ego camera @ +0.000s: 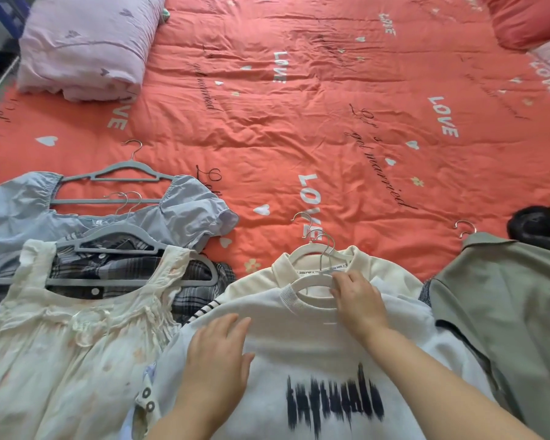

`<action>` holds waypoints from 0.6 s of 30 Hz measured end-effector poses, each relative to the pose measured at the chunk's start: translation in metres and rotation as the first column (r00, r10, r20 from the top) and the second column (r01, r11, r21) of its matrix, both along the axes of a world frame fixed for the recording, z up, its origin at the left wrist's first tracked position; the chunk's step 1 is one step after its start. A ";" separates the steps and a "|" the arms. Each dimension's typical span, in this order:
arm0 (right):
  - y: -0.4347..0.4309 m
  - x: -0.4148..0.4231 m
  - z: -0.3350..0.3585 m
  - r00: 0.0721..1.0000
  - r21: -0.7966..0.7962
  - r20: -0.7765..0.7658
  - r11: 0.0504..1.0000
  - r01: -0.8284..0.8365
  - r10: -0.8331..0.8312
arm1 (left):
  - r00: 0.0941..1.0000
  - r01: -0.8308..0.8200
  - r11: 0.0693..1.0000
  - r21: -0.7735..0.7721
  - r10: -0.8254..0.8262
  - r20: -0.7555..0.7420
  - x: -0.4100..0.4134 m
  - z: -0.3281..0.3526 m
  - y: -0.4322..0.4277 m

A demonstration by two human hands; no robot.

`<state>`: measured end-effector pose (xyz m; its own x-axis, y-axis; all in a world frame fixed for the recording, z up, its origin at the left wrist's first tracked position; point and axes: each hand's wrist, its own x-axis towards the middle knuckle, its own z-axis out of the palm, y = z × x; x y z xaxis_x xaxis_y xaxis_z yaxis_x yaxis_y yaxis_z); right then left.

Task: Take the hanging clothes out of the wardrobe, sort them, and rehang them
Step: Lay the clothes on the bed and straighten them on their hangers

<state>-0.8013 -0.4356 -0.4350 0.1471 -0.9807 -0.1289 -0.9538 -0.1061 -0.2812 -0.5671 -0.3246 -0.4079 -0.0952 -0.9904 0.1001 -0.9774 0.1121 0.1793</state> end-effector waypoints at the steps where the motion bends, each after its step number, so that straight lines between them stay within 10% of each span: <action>1: 0.006 -0.002 0.008 0.999 -0.057 0.054 0.998 -0.002 0.005 | 1.000 -0.002 1.000 -0.012 0.002 -0.007 0.001 0.007 -0.001; 18: 0.135 0.055 0.218 0.967 -0.537 0.153 0.838 -0.091 0.203 | 0.959 0.073 0.957 -0.280 -0.145 -0.244 0.021 0.153 0.052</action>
